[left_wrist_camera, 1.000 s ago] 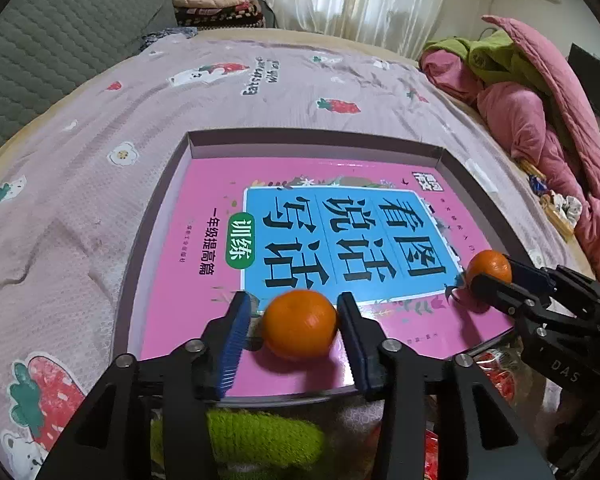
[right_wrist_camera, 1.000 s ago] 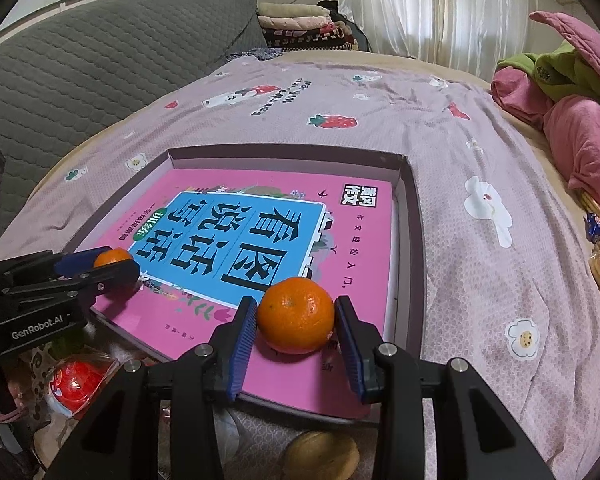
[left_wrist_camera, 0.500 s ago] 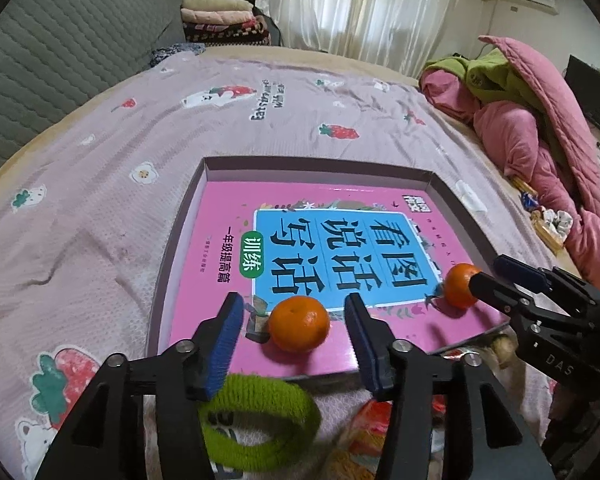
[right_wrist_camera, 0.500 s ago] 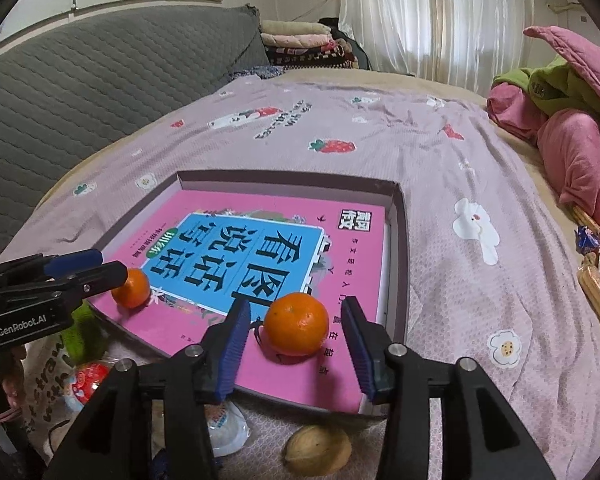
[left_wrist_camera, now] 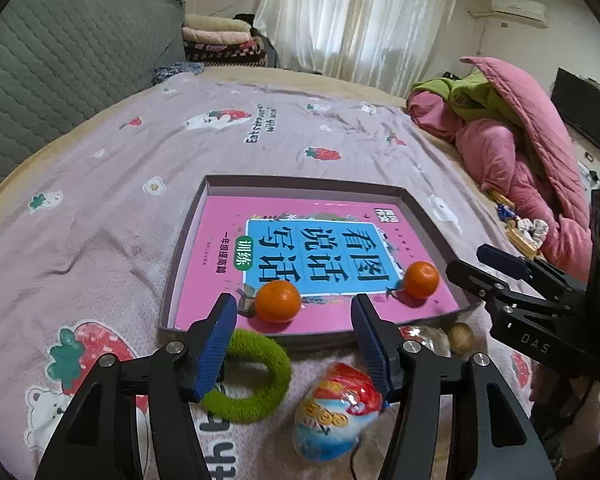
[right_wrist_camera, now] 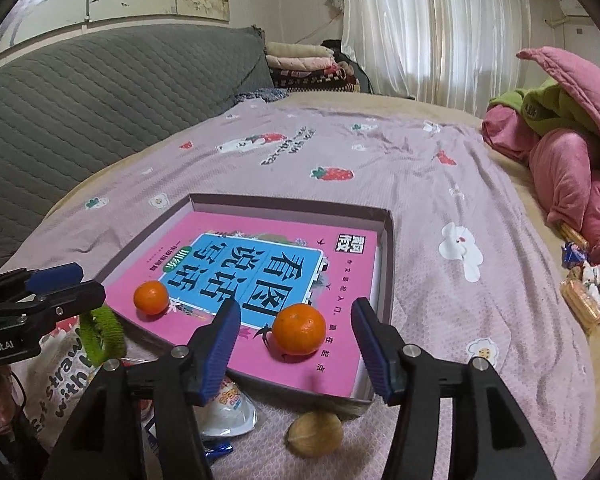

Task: Organize objects
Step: 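Open both grippers to release the oranges on the workbook and withdraw, then move the left gripper toward the mesh bag with black drawstring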

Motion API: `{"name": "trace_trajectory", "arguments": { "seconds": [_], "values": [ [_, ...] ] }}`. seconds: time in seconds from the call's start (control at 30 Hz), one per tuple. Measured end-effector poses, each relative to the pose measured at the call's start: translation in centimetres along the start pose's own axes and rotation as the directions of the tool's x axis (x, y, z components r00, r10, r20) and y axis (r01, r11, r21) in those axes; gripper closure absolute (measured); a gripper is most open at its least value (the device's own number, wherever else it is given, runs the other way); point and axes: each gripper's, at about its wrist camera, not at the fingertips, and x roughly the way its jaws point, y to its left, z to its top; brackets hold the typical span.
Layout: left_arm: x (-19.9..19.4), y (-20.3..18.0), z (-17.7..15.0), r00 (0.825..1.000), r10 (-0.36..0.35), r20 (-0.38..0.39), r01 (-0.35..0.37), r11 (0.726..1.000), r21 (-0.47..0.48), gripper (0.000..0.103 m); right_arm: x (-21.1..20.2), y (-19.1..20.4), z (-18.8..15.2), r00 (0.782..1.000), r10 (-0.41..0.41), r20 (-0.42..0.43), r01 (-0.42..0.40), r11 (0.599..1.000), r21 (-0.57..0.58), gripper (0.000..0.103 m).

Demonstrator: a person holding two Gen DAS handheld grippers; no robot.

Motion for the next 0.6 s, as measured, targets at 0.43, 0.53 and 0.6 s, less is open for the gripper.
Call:
{"name": "trace_trajectory", "arguments": {
  "seconds": [0.43, 0.53, 0.6],
  "values": [
    [-3.0, -1.5, -2.6, 1.0, -0.023, 0.019, 0.022, 0.999, 0.03, 0.039, -2.7, 1.0, -0.6, 0.999, 0.026, 0.046, -0.024, 0.999, -0.037, 0.04],
    [-3.7, -1.7, -2.9, 0.999, -0.025, 0.025, 0.024, 0.999, 0.035, 0.039, -3.3, 1.2, -0.7, 0.998, 0.018, 0.058, -0.015, 0.999, -0.048, 0.039],
    [-4.0, -1.8, -3.0, 0.999, -0.024, 0.032, 0.023, 0.999, 0.036, 0.039, -3.8, 1.2, -0.9, 0.998, 0.007, 0.067, -0.003, 0.999, -0.054, 0.037]
  ]
}}
